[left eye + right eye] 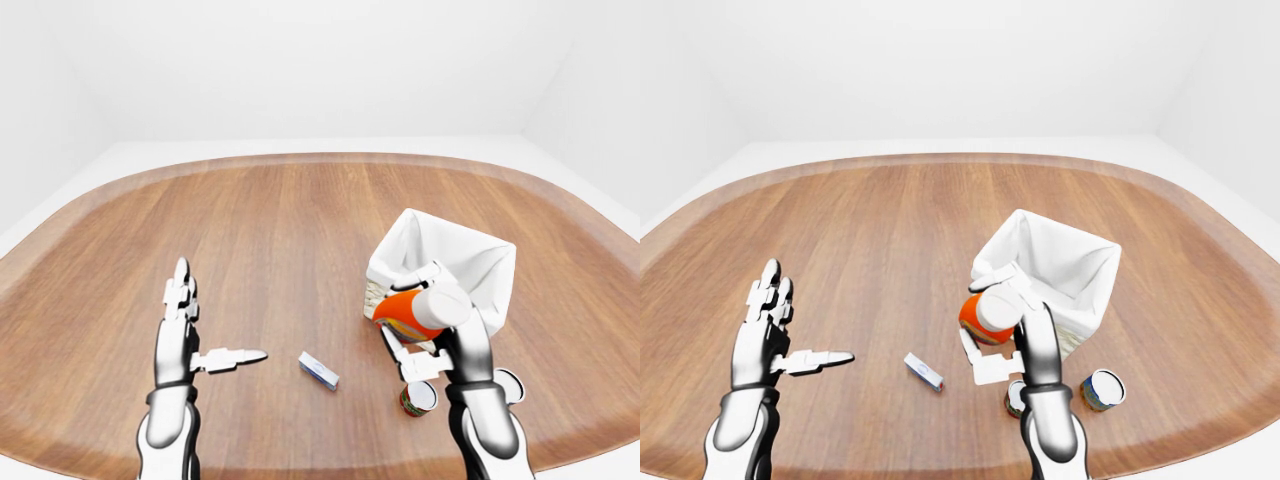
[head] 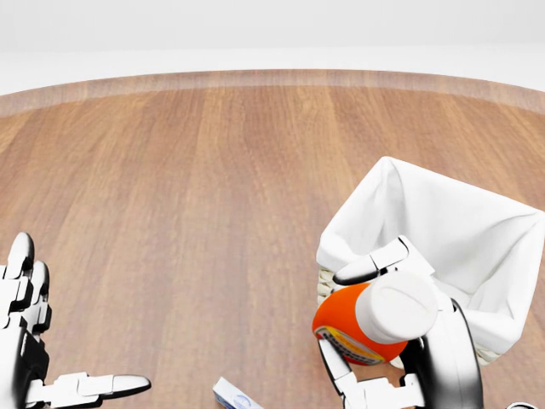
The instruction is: Pick up the ketchup, and put it in the basket.
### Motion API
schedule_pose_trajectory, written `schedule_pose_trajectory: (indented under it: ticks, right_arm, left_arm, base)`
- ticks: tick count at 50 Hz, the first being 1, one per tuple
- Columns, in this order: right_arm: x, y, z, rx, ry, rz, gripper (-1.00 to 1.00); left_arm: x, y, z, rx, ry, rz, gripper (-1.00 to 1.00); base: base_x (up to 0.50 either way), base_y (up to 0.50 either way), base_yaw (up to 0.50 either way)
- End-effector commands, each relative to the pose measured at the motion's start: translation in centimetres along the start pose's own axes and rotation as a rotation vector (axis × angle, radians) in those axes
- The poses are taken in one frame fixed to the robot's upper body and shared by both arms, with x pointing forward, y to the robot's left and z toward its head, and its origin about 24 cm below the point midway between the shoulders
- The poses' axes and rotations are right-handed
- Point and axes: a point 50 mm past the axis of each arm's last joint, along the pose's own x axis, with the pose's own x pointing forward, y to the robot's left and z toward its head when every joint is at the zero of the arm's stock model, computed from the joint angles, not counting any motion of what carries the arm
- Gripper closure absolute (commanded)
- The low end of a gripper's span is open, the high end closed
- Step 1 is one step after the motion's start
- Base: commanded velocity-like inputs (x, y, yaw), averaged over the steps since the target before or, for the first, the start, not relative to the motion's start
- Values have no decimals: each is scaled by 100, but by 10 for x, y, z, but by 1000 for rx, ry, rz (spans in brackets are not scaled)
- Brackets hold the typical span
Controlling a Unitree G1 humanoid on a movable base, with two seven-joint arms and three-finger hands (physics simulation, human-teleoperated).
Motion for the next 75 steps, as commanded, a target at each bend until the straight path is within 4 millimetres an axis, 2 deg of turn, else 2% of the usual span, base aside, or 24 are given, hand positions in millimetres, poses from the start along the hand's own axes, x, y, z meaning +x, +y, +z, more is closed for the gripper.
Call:
schedule_pose_trajectory:
  ticks: [1,7,14,18,21,24,25,27,34,40,48,53,56,63,65,73,75]
  right_arm:
    - [1,-3,15,-27,-25,-26,100]
    - [5,-9,55,-91,-208,-30,100]
    - [9,-15,84,-185,-361,-33,100]
    - [11,-16,94,-246,-410,-29,100]
    - [17,-18,111,-386,-500,-6,100]
    - [19,-18,114,-428,-511,-1,100]
    - [24,-19,122,-525,-552,17,100]
    - [30,-20,125,-607,-554,30,100]
    - [62,-33,125,-841,-475,51,100]
    - [85,-44,127,-959,-422,38,100]
    - [110,-55,139,-1063,-390,28,100]
    - [124,-61,139,-1108,-344,20,100]
    - [139,-69,140,-1161,-287,20,100]
    - [155,-86,140,-1244,-183,-12,100]
    - [157,-88,139,-1248,-168,-9,100]
    - [165,-107,107,-1292,-5,-34,100]
    - [165,-107,107,-1291,-3,-35,100]
  left_arm:
    - [-2,0,1,4,-2,-3,-100]
    - [-1,2,2,2,-8,2,-100]
    - [-1,2,2,2,-5,2,-100]
    - [-1,2,1,3,-3,1,-100]
    - [-1,2,2,4,-7,1,-100]
    - [-2,2,2,4,-7,0,-100]
    - [-1,2,1,4,-4,1,-100]
    - [-1,2,1,5,-4,0,-100]
    - [0,1,-1,3,4,0,-100]
    - [0,2,1,1,-3,-2,-100]
    - [0,2,2,-2,-8,-3,-100]
    - [0,2,1,-2,-4,-5,-100]
    - [0,2,1,-3,-6,-4,-100]
    - [1,4,0,-4,-4,1,-100]
    - [1,4,0,-4,-4,1,-100]
    - [1,3,-1,-5,0,1,-100]
    - [1,4,-1,-5,0,1,-100]
  base:
    - [0,0,0]
    - [0,0,0]
    - [0,0,0]
    - [0,0,0]
    - [0,0,0]
    - [0,0,0]
    - [0,0,0]
    - [0,0,0]
    - [0,0,0]
    - [0,0,0]
    - [0,0,0]
    - [0,0,0]
    - [0,0,0]
    - [0,0,0]
    - [0,0,0]
    - [0,0,0]
    - [0,0,0]
